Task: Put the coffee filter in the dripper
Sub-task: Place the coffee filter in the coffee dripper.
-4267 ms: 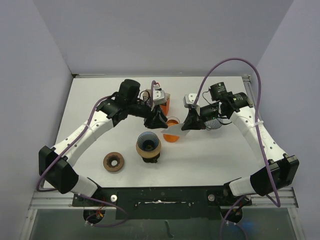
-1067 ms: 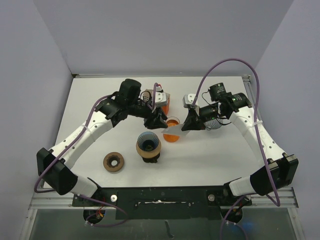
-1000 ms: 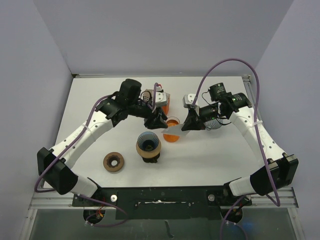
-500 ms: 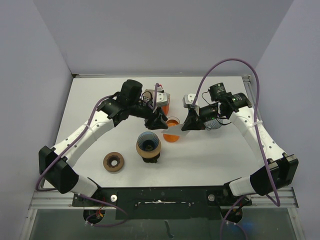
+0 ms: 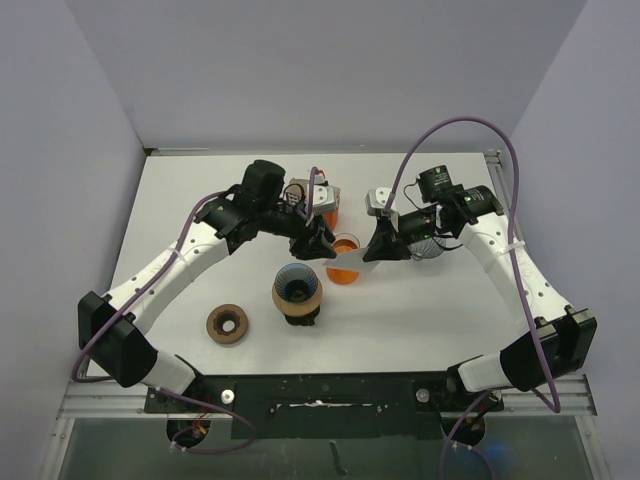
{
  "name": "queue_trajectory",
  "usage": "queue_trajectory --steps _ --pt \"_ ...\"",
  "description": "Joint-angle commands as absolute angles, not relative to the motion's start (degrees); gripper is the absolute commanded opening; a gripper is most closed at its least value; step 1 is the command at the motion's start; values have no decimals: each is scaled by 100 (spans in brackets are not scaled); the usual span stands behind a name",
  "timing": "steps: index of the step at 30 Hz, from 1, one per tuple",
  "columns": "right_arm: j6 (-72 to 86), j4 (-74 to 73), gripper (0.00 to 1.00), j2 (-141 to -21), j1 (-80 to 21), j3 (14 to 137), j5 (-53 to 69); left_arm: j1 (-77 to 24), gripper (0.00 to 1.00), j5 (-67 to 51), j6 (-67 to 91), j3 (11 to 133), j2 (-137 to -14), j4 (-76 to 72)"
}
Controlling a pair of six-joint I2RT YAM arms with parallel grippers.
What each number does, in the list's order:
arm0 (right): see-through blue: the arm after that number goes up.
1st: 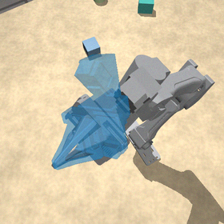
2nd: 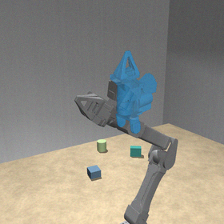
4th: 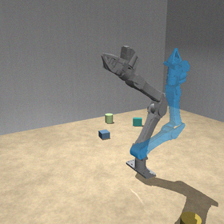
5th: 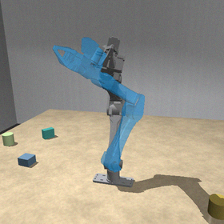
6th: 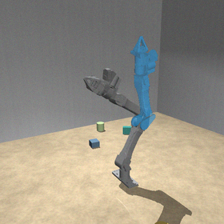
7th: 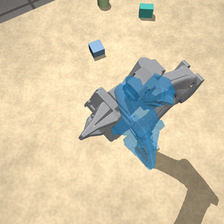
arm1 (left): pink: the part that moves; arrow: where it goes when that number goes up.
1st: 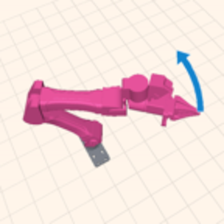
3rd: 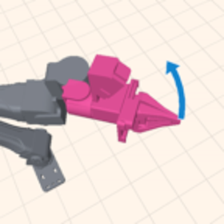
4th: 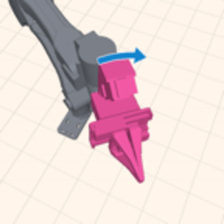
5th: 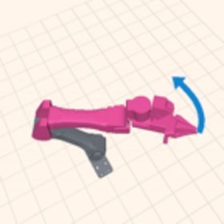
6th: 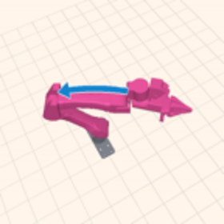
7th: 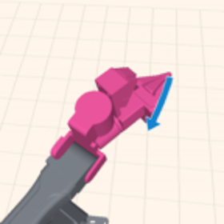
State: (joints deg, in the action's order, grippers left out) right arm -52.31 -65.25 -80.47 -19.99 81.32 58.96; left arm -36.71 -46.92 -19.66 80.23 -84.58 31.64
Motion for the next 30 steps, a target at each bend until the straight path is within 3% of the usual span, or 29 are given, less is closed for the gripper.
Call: queue_trajectory --steps 1,30 --pt "-5315 -6539 1 -8065 -2054 8391 6086 -3682 39 -4803 -1921 8077 -8497 2874" --pt "-5405 -6592 1 -8034 -2085 8321 6099 -3691 27 -4720 -1881 8270 -8587 2882"
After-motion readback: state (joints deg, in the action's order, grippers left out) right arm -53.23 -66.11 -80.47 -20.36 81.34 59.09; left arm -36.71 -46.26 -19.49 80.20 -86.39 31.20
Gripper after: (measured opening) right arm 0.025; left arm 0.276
